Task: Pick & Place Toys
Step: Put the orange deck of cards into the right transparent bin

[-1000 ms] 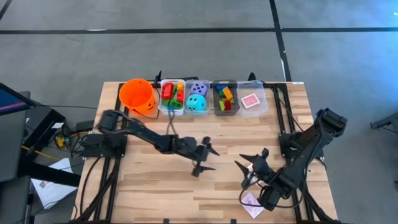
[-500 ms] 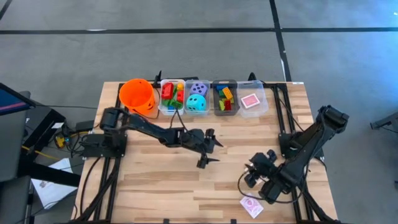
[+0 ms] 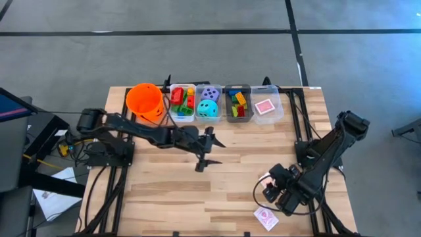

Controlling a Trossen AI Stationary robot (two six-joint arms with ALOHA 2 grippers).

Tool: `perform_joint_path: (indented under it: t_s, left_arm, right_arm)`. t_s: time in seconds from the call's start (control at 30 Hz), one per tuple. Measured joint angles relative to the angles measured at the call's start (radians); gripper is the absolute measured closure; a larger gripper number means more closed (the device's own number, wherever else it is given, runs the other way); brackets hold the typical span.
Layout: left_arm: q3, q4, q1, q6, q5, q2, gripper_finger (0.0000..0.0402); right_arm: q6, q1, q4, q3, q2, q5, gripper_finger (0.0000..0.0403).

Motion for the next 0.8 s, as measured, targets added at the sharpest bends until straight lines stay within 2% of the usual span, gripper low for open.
perform_joint_path:
  t_s: [0.23, 0.37, 0.63, 0.8]
  left_arm:
    - [-0.02, 0.0, 0.002, 0.028, -0.001, -0.08, 0.0092]
    - [-0.02, 0.033, 0.002, 0.064, -0.001, -0.095, 0.0092]
    - [-0.019, 0.083, 0.007, 0.081, -0.002, -0.096, 0.0092]
    - [-0.019, 0.08, 0.007, 0.081, -0.002, -0.096, 0.0092]
  right_arm:
    - [0.082, 0.0, 0.009, -0.001, 0.036, -0.096, 0.0048]
    - [0.084, 0.0, 0.01, -0.001, 0.045, -0.119, 0.001]
    - [0.078, -0.015, 0.034, 0.0, 0.074, -0.128, 0.0012]
    - [0.005, -0.042, 0.029, -0.001, 0.141, -0.202, 0.0006]
